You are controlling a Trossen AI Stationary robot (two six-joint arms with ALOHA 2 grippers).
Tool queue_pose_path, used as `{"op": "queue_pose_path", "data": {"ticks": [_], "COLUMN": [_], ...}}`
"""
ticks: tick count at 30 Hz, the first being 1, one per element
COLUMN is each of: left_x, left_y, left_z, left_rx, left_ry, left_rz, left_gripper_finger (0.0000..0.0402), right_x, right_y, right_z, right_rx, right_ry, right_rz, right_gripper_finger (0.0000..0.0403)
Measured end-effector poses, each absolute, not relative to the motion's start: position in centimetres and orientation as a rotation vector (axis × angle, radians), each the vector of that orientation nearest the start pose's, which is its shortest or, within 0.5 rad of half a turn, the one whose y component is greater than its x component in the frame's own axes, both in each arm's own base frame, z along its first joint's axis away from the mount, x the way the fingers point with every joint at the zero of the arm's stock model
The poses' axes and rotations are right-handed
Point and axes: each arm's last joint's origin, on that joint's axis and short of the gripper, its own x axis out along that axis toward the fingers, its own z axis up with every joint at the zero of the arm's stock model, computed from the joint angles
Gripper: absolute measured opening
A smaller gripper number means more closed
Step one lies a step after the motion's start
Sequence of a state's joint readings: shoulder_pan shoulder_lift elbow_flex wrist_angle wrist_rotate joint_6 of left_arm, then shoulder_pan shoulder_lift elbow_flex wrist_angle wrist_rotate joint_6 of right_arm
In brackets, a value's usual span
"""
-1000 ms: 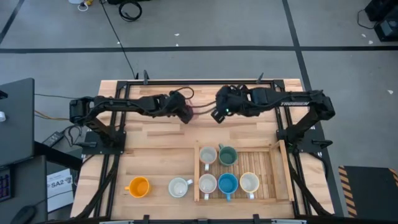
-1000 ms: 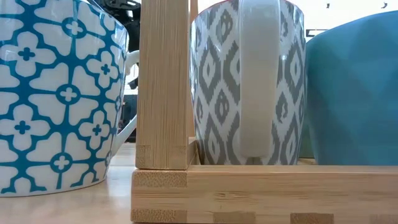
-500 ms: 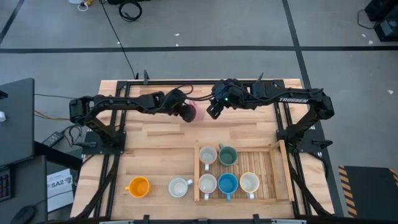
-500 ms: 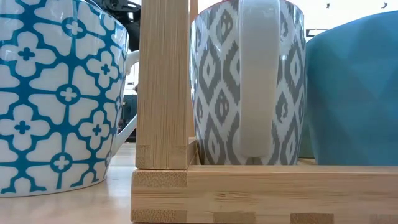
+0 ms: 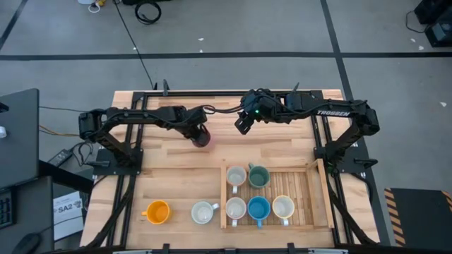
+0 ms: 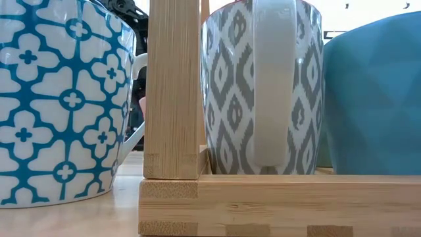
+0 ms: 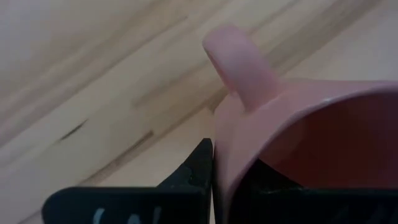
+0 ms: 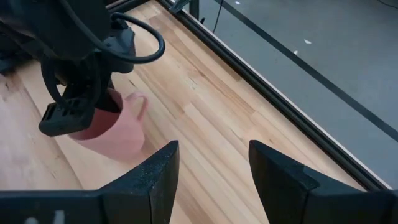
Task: Place coffee mugs
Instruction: Put the pink mug on the shelf
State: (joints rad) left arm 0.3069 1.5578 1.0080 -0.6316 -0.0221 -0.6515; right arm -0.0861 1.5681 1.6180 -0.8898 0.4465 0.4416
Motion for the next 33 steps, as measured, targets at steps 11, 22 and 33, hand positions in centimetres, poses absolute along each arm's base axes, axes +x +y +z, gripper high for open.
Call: {"op": "queue_pose_path", "data": {"ticks": [11,22,33], "left_x": [27.51,27.09,27.13], "left_y": [8.77,8.61,8.38], "left_z": [19.97,19.83,19.82], "left_rx": [-0.73,-0.729,-0.723], "left_ry": [1.102,1.151,1.156], "left_rz": [0.676,0.687,0.681], "left_gripper_finger": [0.0032,0.0033,0.004], "right_x": [32.14,32.14,32.13], "right_y": [-4.02,-4.02,-4.0], "right_z": [36.97,36.97,36.99], "right_rx": [0.256,0.256,0.256], "right_ry": [0.708,0.708,0.708], "right_rz": [-0.669,-0.669,-0.669], "right_gripper_finger": [0.02,0.02,0.02]}}
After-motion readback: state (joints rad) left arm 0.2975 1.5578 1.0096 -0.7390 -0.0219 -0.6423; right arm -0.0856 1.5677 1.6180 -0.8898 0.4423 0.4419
